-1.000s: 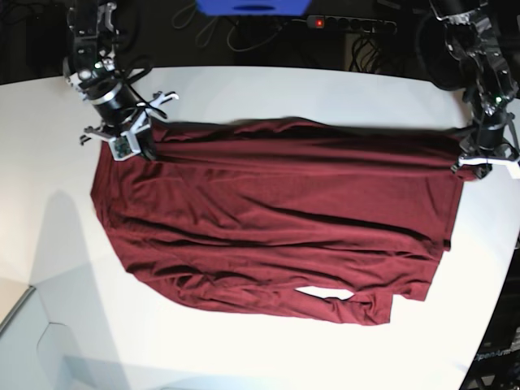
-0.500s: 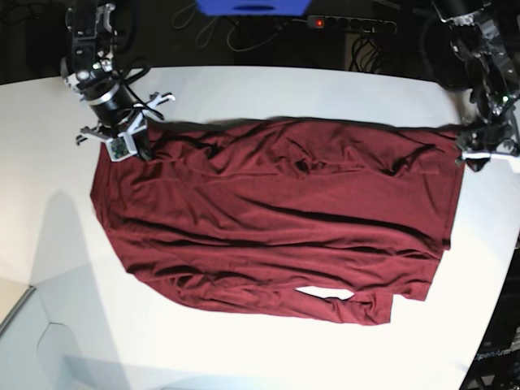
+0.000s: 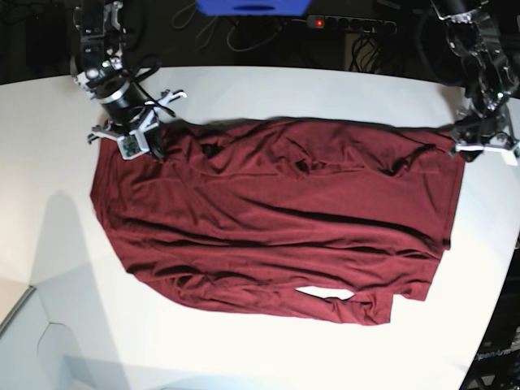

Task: Layout the t-shirt on the table in an organized manner, then fold the t-shirt properly
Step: 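Move the left gripper along the shirt edge toward the hem and grasp, then pull the grasped shirt edge outward with the left gripper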

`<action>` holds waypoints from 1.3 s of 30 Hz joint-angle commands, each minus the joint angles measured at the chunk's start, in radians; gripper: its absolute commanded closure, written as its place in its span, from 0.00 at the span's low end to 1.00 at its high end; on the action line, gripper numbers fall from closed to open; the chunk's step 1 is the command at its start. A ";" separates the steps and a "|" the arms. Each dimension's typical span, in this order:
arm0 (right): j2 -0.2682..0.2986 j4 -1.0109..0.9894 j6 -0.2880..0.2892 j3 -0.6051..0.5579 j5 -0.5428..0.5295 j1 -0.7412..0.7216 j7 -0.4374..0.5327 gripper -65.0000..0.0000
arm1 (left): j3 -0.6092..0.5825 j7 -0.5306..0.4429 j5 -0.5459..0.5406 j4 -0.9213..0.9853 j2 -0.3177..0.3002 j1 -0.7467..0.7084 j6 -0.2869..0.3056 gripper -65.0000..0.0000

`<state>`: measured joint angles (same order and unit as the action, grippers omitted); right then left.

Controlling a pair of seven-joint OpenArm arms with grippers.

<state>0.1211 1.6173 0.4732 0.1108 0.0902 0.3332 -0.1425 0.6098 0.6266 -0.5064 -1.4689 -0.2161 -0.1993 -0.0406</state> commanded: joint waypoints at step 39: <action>0.007 -0.008 -0.008 0.002 -0.010 -0.006 0.025 1.00 | -0.176 -0.024 -0.004 -0.028 -0.026 0.008 0.003 0.76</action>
<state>0.1211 1.5948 0.4732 0.1108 0.0898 0.3305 -0.1410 0.4267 0.6178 -0.5060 -1.4754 -0.2276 -0.1967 -0.0410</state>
